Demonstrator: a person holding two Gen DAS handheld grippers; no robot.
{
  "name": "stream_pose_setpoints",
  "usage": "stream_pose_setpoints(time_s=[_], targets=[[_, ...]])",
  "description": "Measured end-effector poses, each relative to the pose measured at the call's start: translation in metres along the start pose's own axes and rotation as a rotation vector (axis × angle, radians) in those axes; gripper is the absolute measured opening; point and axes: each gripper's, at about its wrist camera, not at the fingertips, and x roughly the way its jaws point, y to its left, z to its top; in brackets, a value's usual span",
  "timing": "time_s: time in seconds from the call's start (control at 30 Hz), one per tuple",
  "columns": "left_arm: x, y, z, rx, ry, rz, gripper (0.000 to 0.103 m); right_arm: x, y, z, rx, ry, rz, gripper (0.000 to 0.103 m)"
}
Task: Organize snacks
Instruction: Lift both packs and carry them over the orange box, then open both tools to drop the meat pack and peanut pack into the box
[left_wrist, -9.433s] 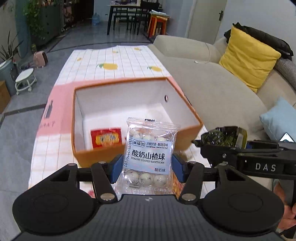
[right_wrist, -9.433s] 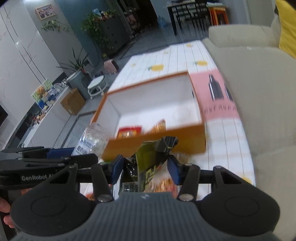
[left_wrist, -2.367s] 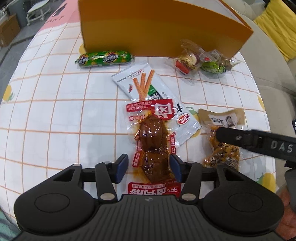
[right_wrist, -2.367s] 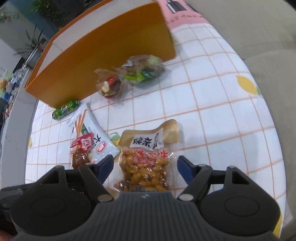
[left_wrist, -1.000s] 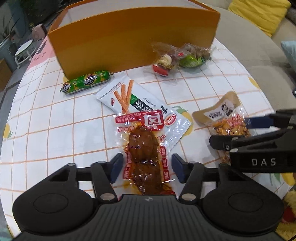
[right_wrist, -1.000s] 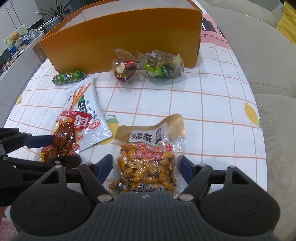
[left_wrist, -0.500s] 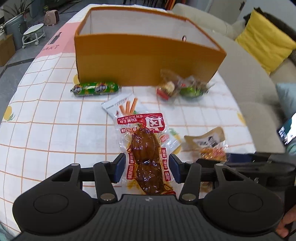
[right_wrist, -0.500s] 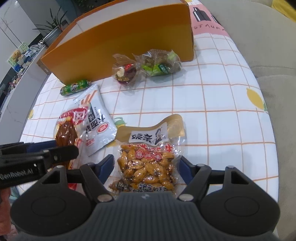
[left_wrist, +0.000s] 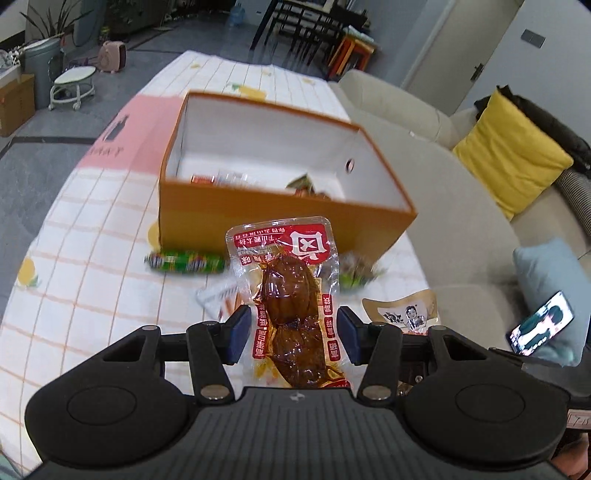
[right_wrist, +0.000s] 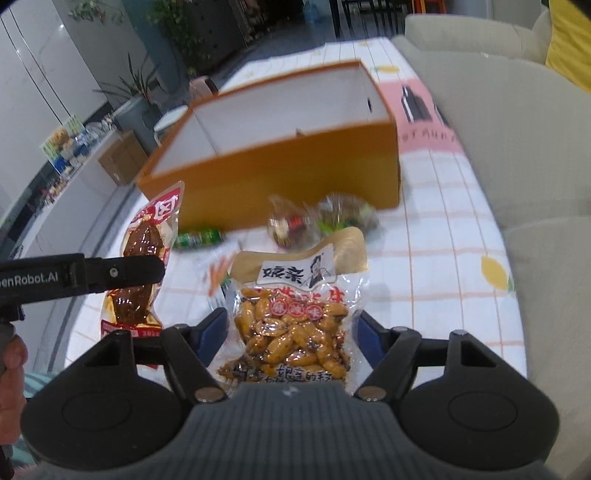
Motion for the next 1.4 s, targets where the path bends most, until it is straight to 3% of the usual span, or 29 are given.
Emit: stream_pose_setpoints(time_s=[0.4, 0.73, 1.03, 1.4], targets=[[0.001, -0.010, 0.067, 0.047, -0.058, -0.010, 0.058, -0.016, 0.002, 0.072, -0.019, -0.116, 0.050, 0.070], [0.032, -0.004, 0.130, 0.075, -0.038, 0.029, 0.058, 0.015, 0.013, 0.153, -0.092, -0.150, 0.037, 0.070], [0.090, 0.000, 0.157, 0.106, 0.044, 0.092, 0.058, 0.080, 0.014, 0.192, -0.234, -0.090, -0.083, 0.070], [0.154, 0.000, 0.168, 0.164, 0.132, 0.165, 0.058, 0.142, 0.005, 0.206, -0.399, -0.030, -0.222, 0.070]])
